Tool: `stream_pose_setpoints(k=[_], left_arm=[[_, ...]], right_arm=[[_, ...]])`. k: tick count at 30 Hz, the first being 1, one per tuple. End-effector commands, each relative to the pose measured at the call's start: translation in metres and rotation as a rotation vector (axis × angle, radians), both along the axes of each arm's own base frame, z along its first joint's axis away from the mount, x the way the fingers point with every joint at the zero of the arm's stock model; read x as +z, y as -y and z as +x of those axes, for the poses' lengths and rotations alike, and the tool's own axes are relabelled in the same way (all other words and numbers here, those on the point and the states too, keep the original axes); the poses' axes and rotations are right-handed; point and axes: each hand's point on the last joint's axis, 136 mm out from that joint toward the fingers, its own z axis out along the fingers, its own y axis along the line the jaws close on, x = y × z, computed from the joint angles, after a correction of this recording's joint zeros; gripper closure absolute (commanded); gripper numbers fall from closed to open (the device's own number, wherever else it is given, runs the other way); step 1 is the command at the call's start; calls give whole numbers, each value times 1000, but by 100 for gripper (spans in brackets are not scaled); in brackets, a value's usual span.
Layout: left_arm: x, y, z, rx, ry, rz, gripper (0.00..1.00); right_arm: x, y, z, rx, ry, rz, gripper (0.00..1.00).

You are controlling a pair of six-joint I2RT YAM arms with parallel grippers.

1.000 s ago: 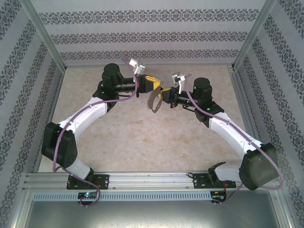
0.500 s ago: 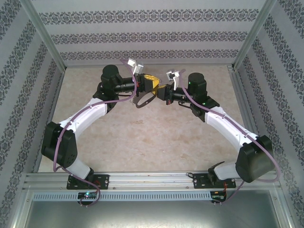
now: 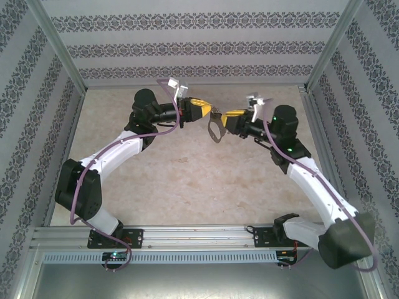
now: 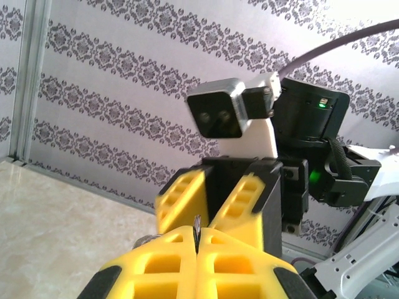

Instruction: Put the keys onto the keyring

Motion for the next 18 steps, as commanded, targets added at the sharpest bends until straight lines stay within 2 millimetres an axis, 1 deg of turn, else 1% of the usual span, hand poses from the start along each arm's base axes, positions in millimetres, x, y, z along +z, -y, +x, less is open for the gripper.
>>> stream_pose_setpoints(k=[1, 5, 8, 12, 18], left_arm=[[18, 2, -10, -43, 59, -64, 100], [21, 3, -10, -46, 66, -79, 100], [25, 2, -7, -36, 69, -104, 100], [30, 1, -3, -27, 62, -149, 100], [30, 1, 0, -15, 54, -168, 100]], right_arm=[[25, 21, -4, -86, 65, 36, 62], [49, 26, -5, -109, 107, 75, 62], [62, 23, -1, -101, 118, 112, 62], [74, 12, 6, -71, 103, 183, 63], [84, -8, 12, -15, 85, 254, 65]])
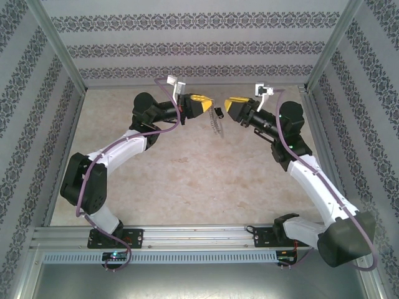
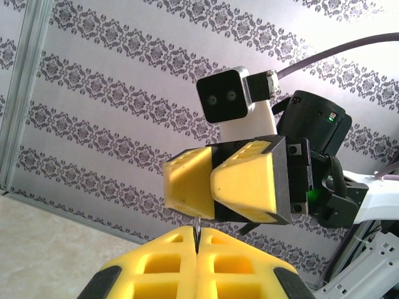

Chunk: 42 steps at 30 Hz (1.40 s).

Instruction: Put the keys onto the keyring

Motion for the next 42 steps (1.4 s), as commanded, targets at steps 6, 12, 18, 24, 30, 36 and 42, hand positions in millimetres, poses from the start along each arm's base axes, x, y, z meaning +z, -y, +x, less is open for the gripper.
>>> stream_pose_setpoints(k=[6, 12, 18, 24, 30, 36, 42], left_arm=[[17, 0, -7, 3, 61, -64, 100], [16, 1, -7, -1, 59, -62, 100], [16, 2, -8, -2, 58, -59, 100], [15, 4, -8, -10, 52, -52, 100], [1, 4, -2, 31, 35, 11, 65], [-17, -7, 2, 126, 57, 158, 44], [-26, -15, 3, 155, 65, 260, 38]], right_arm=[[37, -25, -6, 85, 73, 87, 65], [30, -37, -7, 125, 58, 84, 70], [27, -41, -10, 149, 58, 78, 83], [28, -40, -12, 151, 69, 61, 100], [23, -32, -6, 119, 69, -55, 100], [-2, -28, -1, 117, 42, -277, 100], [-29, -28, -2, 168, -10, -458, 100]])
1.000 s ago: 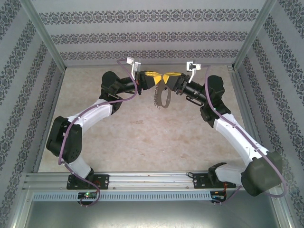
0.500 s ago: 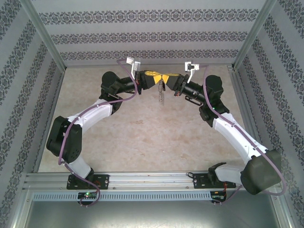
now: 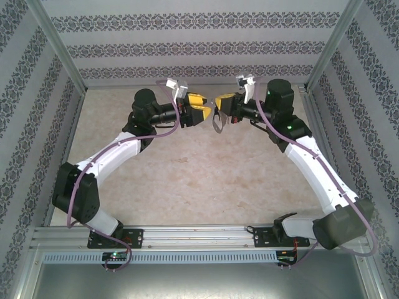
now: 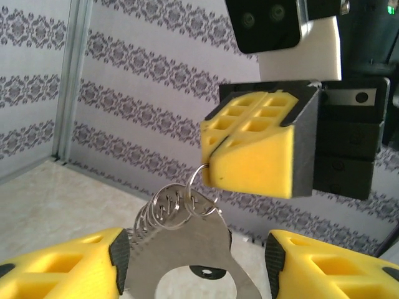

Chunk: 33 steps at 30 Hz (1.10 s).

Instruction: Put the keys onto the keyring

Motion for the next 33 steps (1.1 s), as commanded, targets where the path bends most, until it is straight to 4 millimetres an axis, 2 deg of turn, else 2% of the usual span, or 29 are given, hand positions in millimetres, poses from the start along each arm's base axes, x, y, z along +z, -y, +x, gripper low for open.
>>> stream_pose_setpoints(k=[1, 7, 13, 17, 24, 31, 33], left_arm=[[-5, -6, -1, 19, 45, 99, 38], [-23, -4, -2, -10, 15, 194, 37], [-32, -1, -2, -49, -17, 225, 40], [-32, 2, -5, -83, -31, 215, 46], [-37, 6, -5, -111, -57, 209, 47], [-31, 12, -8, -148, -54, 170, 50], [-29, 13, -9, -156, -57, 155, 54]], right_arm=[[-27, 3, -6, 38, -32, -167, 100], [-45, 1, -6, 49, -53, -318, 100], [-43, -7, -13, 89, -42, -313, 100], [-41, -9, -14, 98, -40, -297, 100], [-38, -11, -17, 113, -32, -275, 100], [-30, -14, -25, 145, -14, -240, 100], [-30, -14, -25, 144, -14, -238, 100]])
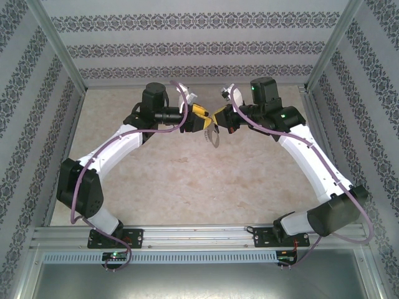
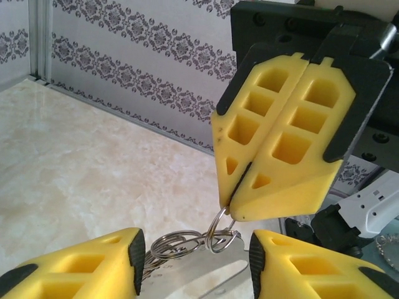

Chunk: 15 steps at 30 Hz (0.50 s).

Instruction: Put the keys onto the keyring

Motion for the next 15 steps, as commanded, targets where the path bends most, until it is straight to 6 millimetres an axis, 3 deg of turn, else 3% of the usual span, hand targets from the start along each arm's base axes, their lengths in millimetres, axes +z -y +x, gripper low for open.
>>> stream_pose_setpoints(k=[1, 10, 15], left_arm=[[22, 5, -3, -41, 45, -62, 56], [29, 9, -9, -75, 37, -108, 57], [28, 11, -12, -94, 30, -109, 67]], right_arm=[[18, -5, -9, 41, 51, 47, 100], [16, -7, -7, 43, 44, 54, 100], [17, -6, -6, 38, 46, 55, 100]])
